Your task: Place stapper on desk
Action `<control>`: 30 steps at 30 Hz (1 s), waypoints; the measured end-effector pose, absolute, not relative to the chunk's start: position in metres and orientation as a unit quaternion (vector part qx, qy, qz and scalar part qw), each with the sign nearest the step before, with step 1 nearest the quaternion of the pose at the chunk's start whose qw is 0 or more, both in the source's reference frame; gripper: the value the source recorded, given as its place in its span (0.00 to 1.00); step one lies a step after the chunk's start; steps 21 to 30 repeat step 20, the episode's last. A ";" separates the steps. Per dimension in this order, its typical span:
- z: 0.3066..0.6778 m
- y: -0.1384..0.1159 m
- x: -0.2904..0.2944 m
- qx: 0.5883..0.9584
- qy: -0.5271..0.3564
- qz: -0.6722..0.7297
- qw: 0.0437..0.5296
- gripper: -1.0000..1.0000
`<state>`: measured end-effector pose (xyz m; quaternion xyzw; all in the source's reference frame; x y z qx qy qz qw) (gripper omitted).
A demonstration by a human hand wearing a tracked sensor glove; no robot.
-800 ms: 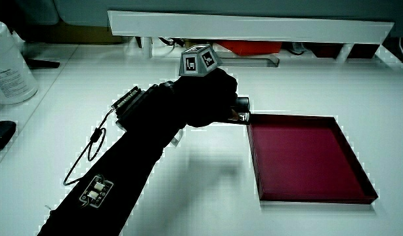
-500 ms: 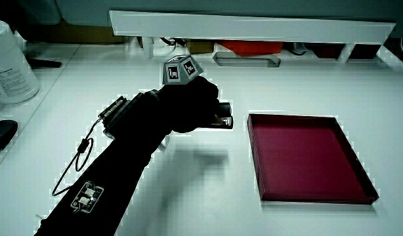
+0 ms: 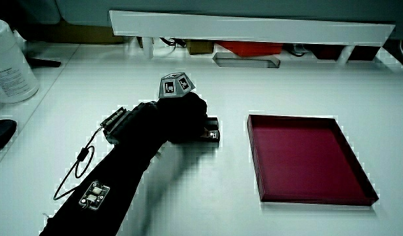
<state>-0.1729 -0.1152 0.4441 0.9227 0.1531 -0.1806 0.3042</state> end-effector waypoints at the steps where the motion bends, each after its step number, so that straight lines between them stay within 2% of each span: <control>1: 0.445 -0.116 -0.173 0.923 0.150 -0.179 0.304 0.50; 11: 0.450 -0.114 -0.176 0.924 0.149 -0.180 0.301 0.50; 17: 0.455 -0.111 -0.179 0.926 0.148 -0.180 0.298 0.29; 20: 0.460 -0.108 -0.186 0.919 0.133 -0.193 0.316 0.18; 30: 0.460 -0.108 -0.186 0.919 0.133 -0.193 0.316 0.18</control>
